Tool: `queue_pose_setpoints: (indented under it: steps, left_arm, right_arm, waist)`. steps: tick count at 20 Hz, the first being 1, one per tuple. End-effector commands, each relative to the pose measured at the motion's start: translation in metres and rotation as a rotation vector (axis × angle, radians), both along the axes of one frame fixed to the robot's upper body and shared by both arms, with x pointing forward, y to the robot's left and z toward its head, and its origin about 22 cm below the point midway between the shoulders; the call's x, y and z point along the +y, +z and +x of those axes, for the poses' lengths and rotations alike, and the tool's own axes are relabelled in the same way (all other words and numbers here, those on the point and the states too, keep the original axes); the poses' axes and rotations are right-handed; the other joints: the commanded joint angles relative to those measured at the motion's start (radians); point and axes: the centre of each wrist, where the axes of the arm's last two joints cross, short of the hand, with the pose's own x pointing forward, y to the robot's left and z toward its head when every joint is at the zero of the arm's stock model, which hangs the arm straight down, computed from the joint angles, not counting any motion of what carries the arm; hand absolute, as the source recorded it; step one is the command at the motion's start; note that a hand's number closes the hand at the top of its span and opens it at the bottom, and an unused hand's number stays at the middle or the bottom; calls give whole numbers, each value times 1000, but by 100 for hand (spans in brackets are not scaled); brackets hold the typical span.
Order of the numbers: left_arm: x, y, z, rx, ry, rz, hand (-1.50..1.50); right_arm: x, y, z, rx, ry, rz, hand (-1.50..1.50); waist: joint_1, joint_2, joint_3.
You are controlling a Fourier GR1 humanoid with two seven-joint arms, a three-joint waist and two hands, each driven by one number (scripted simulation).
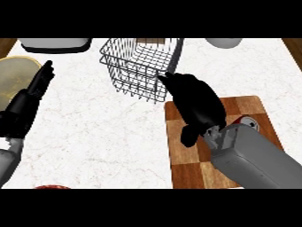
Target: Pick the can from the cutting board and place it in the basket
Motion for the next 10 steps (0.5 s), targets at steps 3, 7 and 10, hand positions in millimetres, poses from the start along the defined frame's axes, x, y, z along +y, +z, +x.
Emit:
queue_pose_setpoints:
  steps: [3,7,10]
  left_arm:
    - [-1,-2,-2,-1,15,-12,0]
    - [-6,0,-5,-26,7,3,0]
    - [-3,4,-8,-15,10,-18,0]
  right_arm:
    - [0,53,7,195,15,-343,-150]
    - [6,80,18,276,-14,-421,-150]
    - [1,74,18,331,-44,-459,-150]
  waist:
    - [-11,6,5]
    - [0,13,7]
    - [-4,12,8]
